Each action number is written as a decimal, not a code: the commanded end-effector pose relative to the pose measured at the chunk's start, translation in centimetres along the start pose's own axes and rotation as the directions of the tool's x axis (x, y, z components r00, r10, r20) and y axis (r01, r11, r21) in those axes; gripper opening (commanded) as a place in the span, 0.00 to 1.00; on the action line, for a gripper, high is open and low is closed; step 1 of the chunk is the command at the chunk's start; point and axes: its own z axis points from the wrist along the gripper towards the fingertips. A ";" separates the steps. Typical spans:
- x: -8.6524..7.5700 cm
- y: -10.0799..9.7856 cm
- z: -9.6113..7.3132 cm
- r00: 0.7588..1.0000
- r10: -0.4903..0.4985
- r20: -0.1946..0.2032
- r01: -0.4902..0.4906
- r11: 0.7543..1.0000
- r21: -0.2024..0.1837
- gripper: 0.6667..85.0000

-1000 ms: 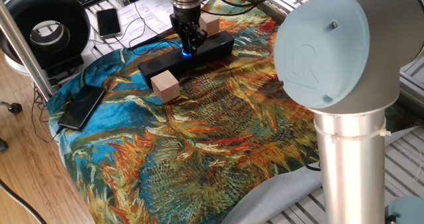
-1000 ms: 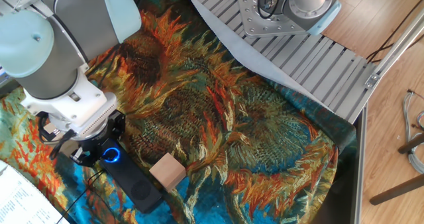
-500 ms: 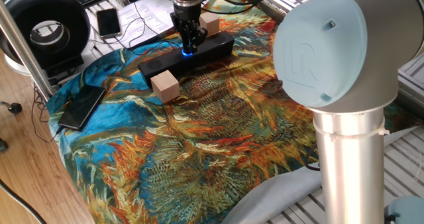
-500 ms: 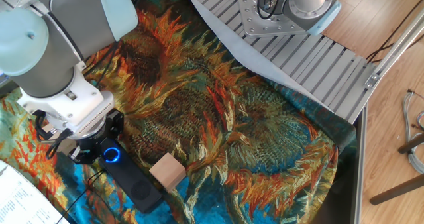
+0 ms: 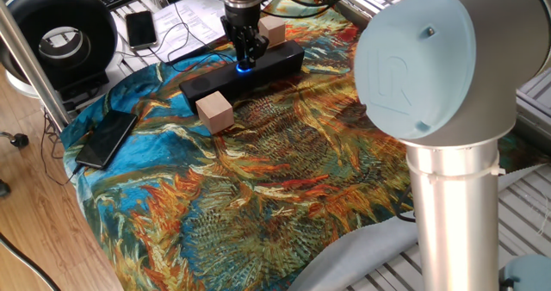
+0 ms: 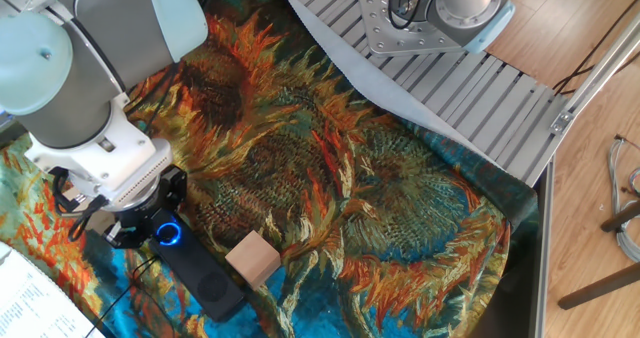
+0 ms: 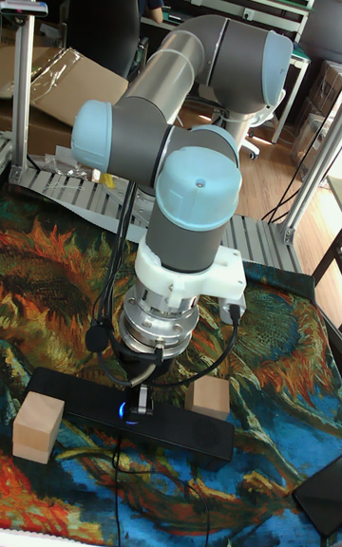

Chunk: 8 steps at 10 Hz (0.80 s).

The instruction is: Turn the knob to decrease the volume of the speaker

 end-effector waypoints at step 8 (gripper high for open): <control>-0.3 -0.4 0.4 1.000 0.000 0.008 0.000 1.000 0.002 0.32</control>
